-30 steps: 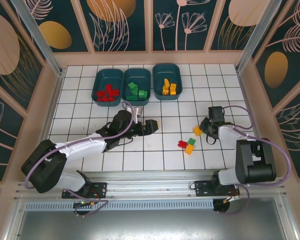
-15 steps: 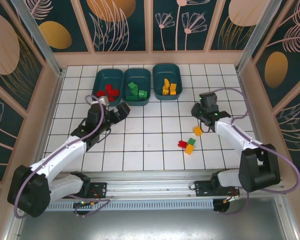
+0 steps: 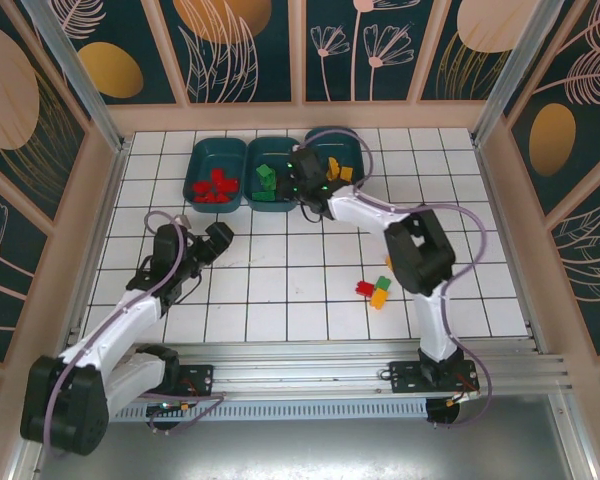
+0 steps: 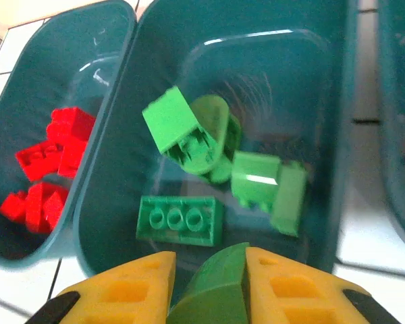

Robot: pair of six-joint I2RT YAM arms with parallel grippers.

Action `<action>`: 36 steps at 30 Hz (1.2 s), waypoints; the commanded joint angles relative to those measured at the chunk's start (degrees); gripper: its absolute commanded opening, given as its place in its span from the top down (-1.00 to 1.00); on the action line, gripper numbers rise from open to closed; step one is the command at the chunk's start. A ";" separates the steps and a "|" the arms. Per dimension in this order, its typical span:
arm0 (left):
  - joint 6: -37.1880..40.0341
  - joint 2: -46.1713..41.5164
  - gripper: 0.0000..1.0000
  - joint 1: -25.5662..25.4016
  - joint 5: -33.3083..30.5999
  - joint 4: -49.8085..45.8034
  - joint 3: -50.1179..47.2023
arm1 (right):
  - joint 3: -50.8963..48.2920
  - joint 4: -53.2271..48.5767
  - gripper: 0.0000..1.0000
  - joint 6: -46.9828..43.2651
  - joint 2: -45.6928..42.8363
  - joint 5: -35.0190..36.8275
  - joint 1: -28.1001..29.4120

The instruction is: Sort the legos into containers by color

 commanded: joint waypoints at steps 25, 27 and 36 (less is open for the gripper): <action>2.49 9.12 -0.97 -11.88 13.18 11.98 6.00 | -24.86 -8.40 -0.06 4.30 -26.65 13.73 -2.74; 2.49 11.78 -0.95 -16.38 13.20 14.21 6.83 | -33.86 -10.20 -0.06 7.85 -32.90 13.79 -4.50; 3.66 22.37 -0.85 -28.69 12.58 17.61 10.97 | -57.11 -19.41 -0.15 21.71 -51.38 10.24 -6.95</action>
